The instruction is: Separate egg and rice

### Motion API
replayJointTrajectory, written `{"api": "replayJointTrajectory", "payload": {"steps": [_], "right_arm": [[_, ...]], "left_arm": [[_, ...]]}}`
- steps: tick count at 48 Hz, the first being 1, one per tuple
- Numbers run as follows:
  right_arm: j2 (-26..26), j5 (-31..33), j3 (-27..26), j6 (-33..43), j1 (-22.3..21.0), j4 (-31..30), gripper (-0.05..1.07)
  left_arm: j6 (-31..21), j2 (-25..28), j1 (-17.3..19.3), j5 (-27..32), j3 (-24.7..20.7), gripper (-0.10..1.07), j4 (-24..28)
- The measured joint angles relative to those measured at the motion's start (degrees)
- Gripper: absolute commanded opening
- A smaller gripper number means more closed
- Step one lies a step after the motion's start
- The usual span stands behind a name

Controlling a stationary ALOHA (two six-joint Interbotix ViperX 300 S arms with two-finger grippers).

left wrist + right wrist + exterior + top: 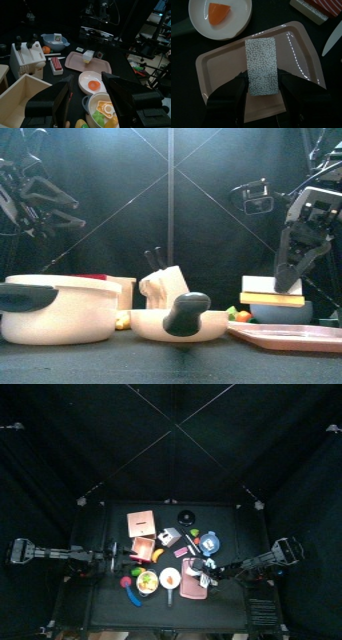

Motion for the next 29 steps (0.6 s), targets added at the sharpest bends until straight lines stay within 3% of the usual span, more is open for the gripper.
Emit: {"api": "replayJointTrajectory", "payload": {"steps": [13,29], "right_arm": [[-4.0,-0.3,-0.4,-0.1,-0.8,-4.3,0.59],[-10.5,-4.3,-2.0,-0.2,-2.5,-11.2,0.59]], "left_arm": [[0.1,3.5,-0.5,0.4,-3.1,0.87,0.0],[0.2,23.5,-3.4,0.8,-17.5,0.87,7.0]]}}
